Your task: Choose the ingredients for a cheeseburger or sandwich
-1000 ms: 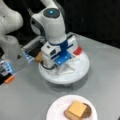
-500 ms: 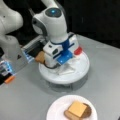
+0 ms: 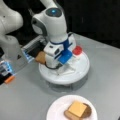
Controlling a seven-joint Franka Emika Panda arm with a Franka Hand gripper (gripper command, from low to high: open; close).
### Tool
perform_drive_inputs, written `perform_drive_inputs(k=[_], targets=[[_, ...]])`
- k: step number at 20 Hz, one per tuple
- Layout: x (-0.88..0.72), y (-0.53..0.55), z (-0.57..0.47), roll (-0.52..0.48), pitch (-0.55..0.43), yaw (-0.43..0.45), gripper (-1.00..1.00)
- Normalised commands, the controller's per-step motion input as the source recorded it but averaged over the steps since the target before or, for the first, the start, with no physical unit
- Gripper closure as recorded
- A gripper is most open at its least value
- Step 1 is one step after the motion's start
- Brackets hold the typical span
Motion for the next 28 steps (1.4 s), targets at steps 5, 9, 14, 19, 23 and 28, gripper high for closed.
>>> perform_drive_inputs(k=[5, 9, 14, 19, 23, 28], targets=[[-0.18, -0.02, -0.36, -0.055, -0.129, 0.402, -1.00], [-0.23, 0.05, -0.40, 0.023, -0.057, 0.390, -1.00], [-0.29, 0.10, -0.39, 0.100, 0.006, 0.357, -1.00], [-0.33, 0.11, -0.37, 0.144, 0.044, 0.327, -1.00], [-0.35, 0.12, -0.34, 0.144, 0.052, 0.273, -1.00], [-0.39, 0.15, -0.31, 0.130, 0.070, 0.244, -1.00]])
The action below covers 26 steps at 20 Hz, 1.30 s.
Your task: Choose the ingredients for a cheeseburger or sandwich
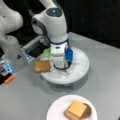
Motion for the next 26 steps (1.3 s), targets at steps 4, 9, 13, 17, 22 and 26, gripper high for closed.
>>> perform_drive_inputs(k=[4, 9, 13, 17, 22, 26], targets=[[-0.42, 0.15, -0.23, 0.149, 0.089, 0.359, -1.00], [-0.44, 0.09, -0.15, 0.248, 0.120, 0.403, -1.00], [-0.42, 0.03, -0.14, 0.293, 0.100, 0.327, -1.00], [-0.41, 0.01, -0.18, 0.256, 0.061, 0.290, -1.00], [-0.45, 0.01, -0.24, 0.202, 0.009, 0.190, -1.00], [-0.49, 0.02, -0.29, 0.174, -0.024, 0.089, -1.00]])
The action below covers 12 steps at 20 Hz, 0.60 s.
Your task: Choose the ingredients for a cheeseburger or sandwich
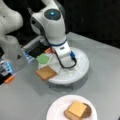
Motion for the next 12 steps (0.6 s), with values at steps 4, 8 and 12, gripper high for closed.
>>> perform_drive_inputs(k=[4, 8, 12], targets=[[-0.50, 0.03, -0.30, 0.150, -0.044, 0.112, -1.00], [-0.49, 0.05, -0.29, 0.100, -0.068, 0.229, -1.00], [-0.51, 0.08, -0.30, 0.116, -0.060, 0.235, -1.00]])
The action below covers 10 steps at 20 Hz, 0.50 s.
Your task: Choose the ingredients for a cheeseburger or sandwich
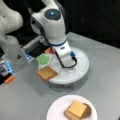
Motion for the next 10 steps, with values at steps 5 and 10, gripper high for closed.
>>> perform_drive_inputs(k=[5, 10], targets=[[-0.57, 0.10, -0.29, 0.119, -0.037, 0.147, -1.00], [-0.70, 0.17, -0.18, 0.042, -0.027, -0.028, -1.00]])
